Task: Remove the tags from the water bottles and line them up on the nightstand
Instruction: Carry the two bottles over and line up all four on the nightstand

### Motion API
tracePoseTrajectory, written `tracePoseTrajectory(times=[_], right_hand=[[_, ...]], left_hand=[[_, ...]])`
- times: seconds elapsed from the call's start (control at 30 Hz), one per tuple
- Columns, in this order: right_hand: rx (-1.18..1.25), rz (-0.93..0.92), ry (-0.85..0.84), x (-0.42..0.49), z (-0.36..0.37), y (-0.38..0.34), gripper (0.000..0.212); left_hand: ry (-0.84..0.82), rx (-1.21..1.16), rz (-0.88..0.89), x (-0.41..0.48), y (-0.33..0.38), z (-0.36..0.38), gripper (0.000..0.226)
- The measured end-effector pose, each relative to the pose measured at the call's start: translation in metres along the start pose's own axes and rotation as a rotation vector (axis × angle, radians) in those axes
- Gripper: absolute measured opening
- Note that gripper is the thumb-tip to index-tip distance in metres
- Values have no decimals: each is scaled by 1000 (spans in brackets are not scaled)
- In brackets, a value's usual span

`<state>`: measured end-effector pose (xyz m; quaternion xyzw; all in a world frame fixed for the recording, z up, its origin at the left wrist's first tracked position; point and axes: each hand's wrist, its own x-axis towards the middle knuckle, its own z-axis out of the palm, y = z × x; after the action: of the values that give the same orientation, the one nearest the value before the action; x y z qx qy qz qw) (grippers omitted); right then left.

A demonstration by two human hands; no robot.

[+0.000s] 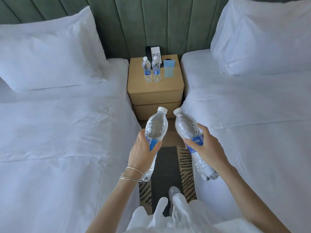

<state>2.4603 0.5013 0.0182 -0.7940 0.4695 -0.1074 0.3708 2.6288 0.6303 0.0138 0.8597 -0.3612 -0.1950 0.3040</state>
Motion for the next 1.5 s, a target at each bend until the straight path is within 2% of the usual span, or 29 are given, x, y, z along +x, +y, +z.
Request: tracePoseTrajectory(times=[0.5,0.97,1.17,1.37,1.5], right_hand=[[29,-25,-59,170,4,-26,65],[78,63,47,367,41,-115,65],[75,61,83,434,43,-137,62],[122,43,94,489,30,-141,62],[96,-18,89,526,21,-133,62]], left_hand=[[10,-16,-50,159,0,6,56],[-39,-42,57,387,-26,-47,51],[-80,-16,101,468,-17,-53,60],[-42,-27,168,521,2,-44,61],[29,-64,152,547,11,-28,58]])
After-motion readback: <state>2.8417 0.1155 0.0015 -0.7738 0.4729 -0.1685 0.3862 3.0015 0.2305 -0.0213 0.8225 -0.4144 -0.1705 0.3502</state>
